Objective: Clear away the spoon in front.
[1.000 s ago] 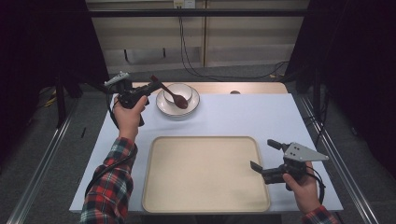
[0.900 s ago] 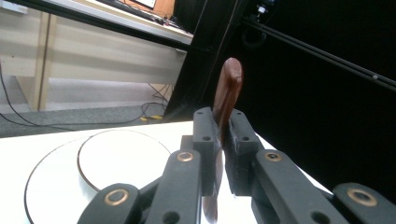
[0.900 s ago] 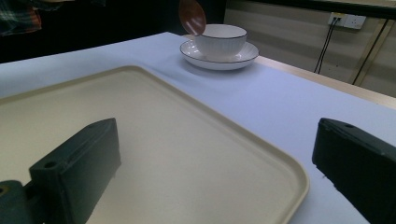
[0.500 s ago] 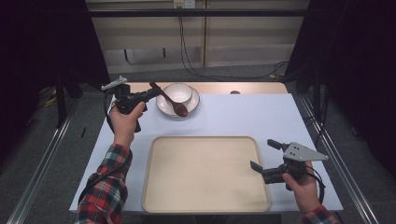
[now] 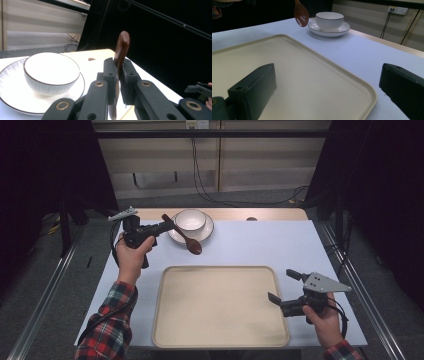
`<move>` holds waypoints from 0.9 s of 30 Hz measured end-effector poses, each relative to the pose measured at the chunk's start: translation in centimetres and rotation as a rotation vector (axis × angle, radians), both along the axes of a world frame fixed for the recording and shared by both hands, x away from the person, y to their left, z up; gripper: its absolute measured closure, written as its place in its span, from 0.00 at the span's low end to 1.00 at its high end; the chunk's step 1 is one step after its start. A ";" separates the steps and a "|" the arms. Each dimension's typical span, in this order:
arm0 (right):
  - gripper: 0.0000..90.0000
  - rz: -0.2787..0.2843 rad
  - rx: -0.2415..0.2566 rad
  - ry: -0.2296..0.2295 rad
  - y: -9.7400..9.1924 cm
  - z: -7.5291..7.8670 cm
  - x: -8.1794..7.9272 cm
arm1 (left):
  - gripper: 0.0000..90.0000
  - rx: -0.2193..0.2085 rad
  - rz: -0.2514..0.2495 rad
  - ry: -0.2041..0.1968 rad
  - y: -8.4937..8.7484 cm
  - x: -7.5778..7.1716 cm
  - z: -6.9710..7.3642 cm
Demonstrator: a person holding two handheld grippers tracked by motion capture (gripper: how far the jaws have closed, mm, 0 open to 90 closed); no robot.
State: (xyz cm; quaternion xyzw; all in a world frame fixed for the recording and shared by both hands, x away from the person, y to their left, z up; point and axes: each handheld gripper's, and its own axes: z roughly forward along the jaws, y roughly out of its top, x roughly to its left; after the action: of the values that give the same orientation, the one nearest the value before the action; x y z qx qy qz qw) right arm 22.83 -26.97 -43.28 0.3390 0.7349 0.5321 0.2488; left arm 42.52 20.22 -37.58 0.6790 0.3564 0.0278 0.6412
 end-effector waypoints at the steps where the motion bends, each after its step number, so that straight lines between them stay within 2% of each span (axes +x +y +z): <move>1: 0.01 0.000 0.000 0.000 0.0 0.0 0.0 | 0.94 0.000 0.000 0.000 0.0 0.0 0.0; 2: 0.01 0.017 0.002 0.003 0.0 0.0 0.0 | 0.94 0.006 -0.017 0.006 0.0 -0.2 -0.1; 4: 0.01 0.000 -0.001 -0.002 0.0 0.0 0.0 | 0.94 0.012 -0.024 0.012 -0.1 -0.5 -0.1; 9: 0.01 0.008 -0.001 -0.002 0.0 0.0 0.1 | 0.94 0.024 -0.049 0.015 -0.2 -0.9 -0.1; 10: 0.01 0.008 0.000 -0.001 0.0 0.0 0.0 | 0.94 0.015 -0.043 0.021 -0.3 -1.0 -0.1; 11: 0.01 0.007 0.001 0.001 0.0 0.0 0.0 | 0.94 0.027 -0.059 0.016 -0.2 -1.1 -0.1; 17: 0.01 0.009 -0.001 0.002 0.1 0.0 0.1 | 0.94 0.018 -0.075 0.017 -0.4 -1.7 -0.1; 18: 0.01 0.013 0.001 0.001 0.1 0.0 0.1 | 0.94 0.015 -0.091 0.018 -0.4 -1.8 -0.1; 27: 0.01 0.017 0.004 0.002 0.1 0.0 0.1 | 0.94 0.024 -0.113 0.029 -0.6 -2.4 -0.4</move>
State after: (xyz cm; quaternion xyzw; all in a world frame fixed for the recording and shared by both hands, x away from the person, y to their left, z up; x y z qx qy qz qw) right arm 22.94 -26.86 -43.31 0.3340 0.7368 0.5353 0.2428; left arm 40.13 19.67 -37.97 0.7060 0.3265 -0.0141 0.6284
